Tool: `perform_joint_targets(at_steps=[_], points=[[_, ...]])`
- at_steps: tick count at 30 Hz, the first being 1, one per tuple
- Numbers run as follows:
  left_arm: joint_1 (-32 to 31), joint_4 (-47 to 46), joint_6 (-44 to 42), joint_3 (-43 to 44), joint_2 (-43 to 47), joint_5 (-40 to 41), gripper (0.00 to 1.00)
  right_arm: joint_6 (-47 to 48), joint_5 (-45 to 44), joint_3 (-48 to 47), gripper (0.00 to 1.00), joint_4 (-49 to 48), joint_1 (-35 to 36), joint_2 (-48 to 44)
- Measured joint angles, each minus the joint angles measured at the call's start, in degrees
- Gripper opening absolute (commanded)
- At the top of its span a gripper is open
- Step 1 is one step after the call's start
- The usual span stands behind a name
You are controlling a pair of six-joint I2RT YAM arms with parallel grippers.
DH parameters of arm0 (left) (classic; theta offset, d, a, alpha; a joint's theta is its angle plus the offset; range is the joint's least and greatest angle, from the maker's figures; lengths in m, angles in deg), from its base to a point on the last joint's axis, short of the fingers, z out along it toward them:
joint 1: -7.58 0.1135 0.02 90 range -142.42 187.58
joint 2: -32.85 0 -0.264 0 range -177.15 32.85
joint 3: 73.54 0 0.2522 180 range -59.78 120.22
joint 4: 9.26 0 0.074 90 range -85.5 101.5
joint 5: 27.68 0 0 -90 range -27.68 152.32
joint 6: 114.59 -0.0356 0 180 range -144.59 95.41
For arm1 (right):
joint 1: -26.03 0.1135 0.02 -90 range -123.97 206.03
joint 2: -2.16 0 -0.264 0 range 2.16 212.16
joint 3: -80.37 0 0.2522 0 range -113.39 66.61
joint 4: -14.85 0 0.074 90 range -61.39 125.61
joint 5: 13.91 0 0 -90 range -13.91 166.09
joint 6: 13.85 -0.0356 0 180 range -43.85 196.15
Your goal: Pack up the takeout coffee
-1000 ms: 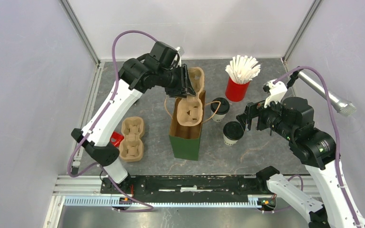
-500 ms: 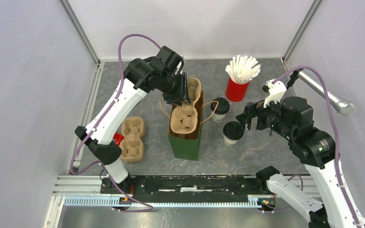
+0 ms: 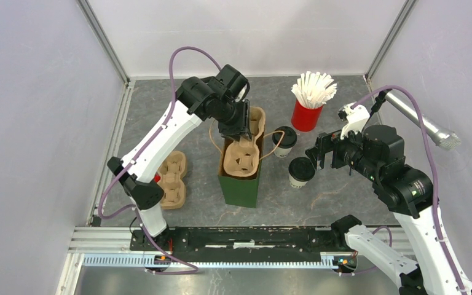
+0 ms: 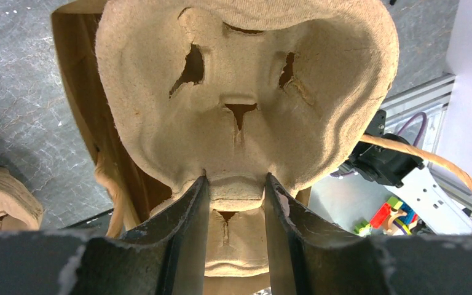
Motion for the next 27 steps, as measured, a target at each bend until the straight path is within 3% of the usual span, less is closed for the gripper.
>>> perform_joint_targets(at_steps=[27], points=[[-1.3,-0.7,-0.3,-7.5,-3.2,6.3,0.23,1.0,-0.2,1.3,0.97,0.0,0.0,-1.5]])
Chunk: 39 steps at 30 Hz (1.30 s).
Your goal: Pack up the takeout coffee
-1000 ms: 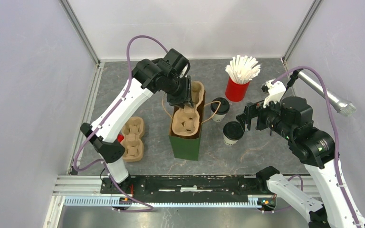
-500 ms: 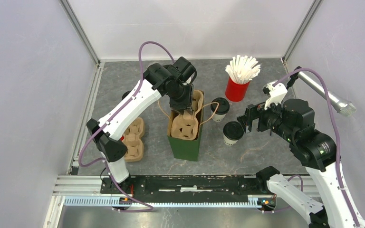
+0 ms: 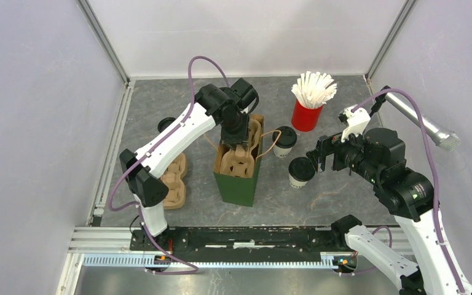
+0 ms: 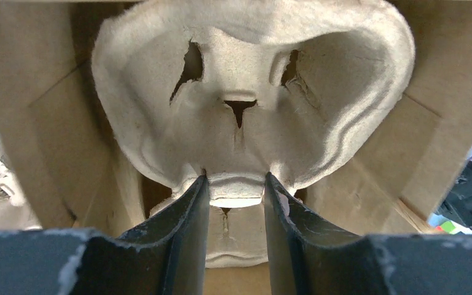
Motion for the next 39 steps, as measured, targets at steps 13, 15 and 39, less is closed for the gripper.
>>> perform_joint_targets(at_steps=[13,15,39], points=[[-0.4,-2.1,-0.2,-7.4,-0.3,1.1,0.27,0.7,0.0,0.0,0.98,0.0,0.0,0.2],[-0.4,-2.7,-0.2,-9.2,-0.3,1.1,0.30,0.8,0.0,0.0,0.98,0.0,0.0,0.1],[-0.5,-2.1,-1.0,-1.4,0.2,1.0,1.00,-0.6,-1.1,3.4,0.98,-0.8,0.0,-1.8]])
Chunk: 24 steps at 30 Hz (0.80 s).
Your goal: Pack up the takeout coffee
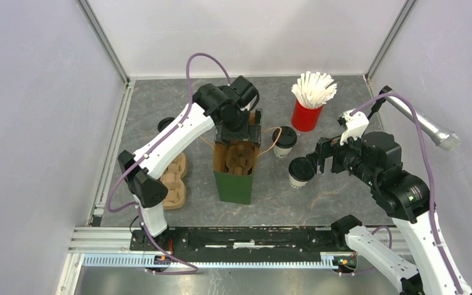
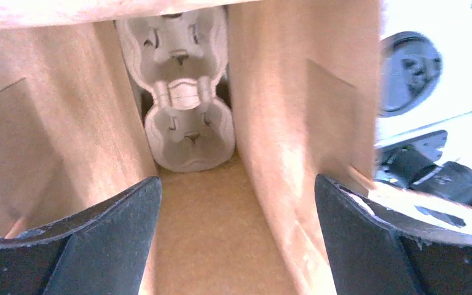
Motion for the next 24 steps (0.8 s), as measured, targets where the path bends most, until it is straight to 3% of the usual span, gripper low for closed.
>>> perform_joint_targets(at_steps=[8,15,22,24], points=[[0.0,-1.1,0.0,8.3,5.3,-2.9,1.00,0.0,-1.7,0.7,0.98,-2.3,0.0,0.7],[1.4,-8.8,-1.5,9.9,14.0,-4.9,1.00,-0.9,-3.3,-1.4,0.95,-4.2,0.0,4.4],[16.1,-11.8,-13.7,9.9,16.3,-14.7,0.99,-5.3,-2.2,0.2,0.94,-7.0,0.0,5.1],[18.9,-12.0,-19.1,9.8,14.1,-16.5,0.91,-6.0,-1.5,0.5,0.93,-6.7,0.0,5.7]])
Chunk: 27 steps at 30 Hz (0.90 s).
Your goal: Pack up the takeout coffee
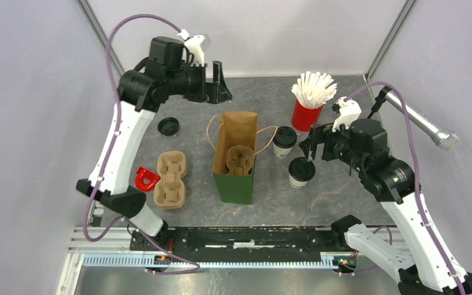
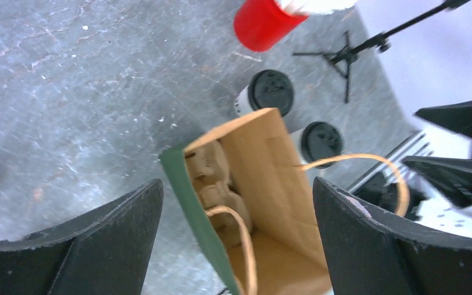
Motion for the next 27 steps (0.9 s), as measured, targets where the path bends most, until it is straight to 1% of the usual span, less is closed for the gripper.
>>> perform_joint_targets(at_steps=[1,2,5,6,9,12,14,17,21,23,24,26,27], points=[[0.5,-0.2,-2.5,-0.2,-1.3,-0.6,0.83,-0.2,0.4,0.0,0.93,0.0,0.0,0.5],[0.7,-0.5,-4.9,-0.7,-2.8,-1.5,0.79,-0.2,0.6,0.0,0.93,0.1,0.0,1.1],[0.5,-2.4,-11.5,-2.2,-6.7,-4.2,0.78,0.3,1.2,-1.0,0.94,1.4,0.0,3.2],[0.3,-4.3,-13.9,-3.8,-7.5,-5.2,0.78,0.6,1.4,-1.4,0.94,1.5,0.0,4.0],[-0.3,-8.5,-20.2,-8.7,-8.8,-8.7,0.75,1.9,2.1,-2.2,0.94,2.5,0.0,5.7],[-0.6,-10.8,-25.7,-10.9,-9.8,-12.1,0.73,2.9,2.8,-3.1,0.94,3.2,0.0,6.4],[-0.8,-11.3,-29.0,-11.1,-10.5,-13.6,0.69,3.2,2.9,-3.5,0.94,3.4,0.0,6.6],[-0.8,-11.1,-33.0,-11.1,-11.6,-15.2,0.58,3.7,2.9,-3.8,0.94,3.7,0.0,6.6],[-0.8,-9.8,-36.9,-11.1,-13.4,-17.4,0.55,4.2,2.8,-3.8,0.94,4.0,0.0,6.6],[-0.9,-9.2,-37.9,-11.1,-14.3,-18.4,0.49,4.3,2.8,-3.8,0.95,4.0,0.0,6.5],[-1.0,-9.0,-38.4,-11.1,-14.6,-18.6,0.43,4.4,2.8,-3.8,0.95,4.1,0.0,6.5],[-1.1,-8.8,-39.2,-11.1,-15.1,-19.3,0.24,4.4,2.7,-3.8,0.94,4.2,0.0,6.5],[-1.2,-8.6,-39.6,-11.1,-15.3,-19.6,0.19,4.4,2.7,-3.8,0.95,4.3,0.0,6.5]])
